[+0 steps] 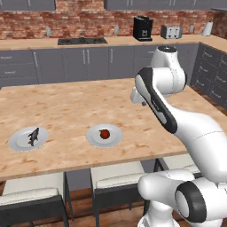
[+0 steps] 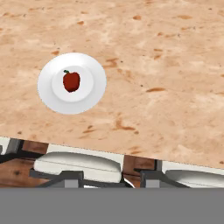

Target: Transport the fish and bell pepper to the fridge. Place the fish on the rack containing meat and place the bell pepper on the rack containing the vegetable, ensuring meats and vegetables are on different racks.

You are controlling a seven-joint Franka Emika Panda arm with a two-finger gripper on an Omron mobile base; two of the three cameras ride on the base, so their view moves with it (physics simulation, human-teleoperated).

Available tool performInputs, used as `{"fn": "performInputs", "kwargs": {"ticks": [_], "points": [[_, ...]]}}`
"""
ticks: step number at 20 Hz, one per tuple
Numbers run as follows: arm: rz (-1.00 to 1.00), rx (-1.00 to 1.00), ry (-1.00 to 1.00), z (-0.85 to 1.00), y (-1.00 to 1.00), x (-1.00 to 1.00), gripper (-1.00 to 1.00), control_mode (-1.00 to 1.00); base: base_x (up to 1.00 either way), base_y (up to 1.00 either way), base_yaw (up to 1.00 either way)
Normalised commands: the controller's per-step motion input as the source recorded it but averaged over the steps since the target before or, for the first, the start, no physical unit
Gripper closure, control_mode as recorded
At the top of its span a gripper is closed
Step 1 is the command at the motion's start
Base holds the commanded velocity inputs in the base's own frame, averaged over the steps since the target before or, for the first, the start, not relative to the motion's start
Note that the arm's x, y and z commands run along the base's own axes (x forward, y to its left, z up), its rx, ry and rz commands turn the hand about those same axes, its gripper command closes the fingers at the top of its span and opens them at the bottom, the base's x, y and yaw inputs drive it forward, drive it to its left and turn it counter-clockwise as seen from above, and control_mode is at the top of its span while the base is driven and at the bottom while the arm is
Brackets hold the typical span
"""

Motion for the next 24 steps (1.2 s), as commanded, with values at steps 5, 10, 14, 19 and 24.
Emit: {"fn": "performInputs", "kwargs": {"ticks": [5,10,14,19,24], "points": [[0.00,0.00,0.00,0.00,0.00,-0.03,-1.00,-1.00,0.00,0.00,0.00],[0.00,0.02,0.00,-0.03,0.14,-0.34,-1.00,-1.00,0.00,0.00,0.00],[0.00,0.07,0.03,-0.17,0.44,-0.36,-1.00,-1.00,0.00,0.00,0.00],[0.00,0.00,0.04,-0.43,0.54,-0.14,-1.00,-1.00,0.00,0.00,0.00],[0.00,-0.05,0.02,-0.45,0.41,0.19,-1.00,-1.00,0.00,0.00,0.00]]}}
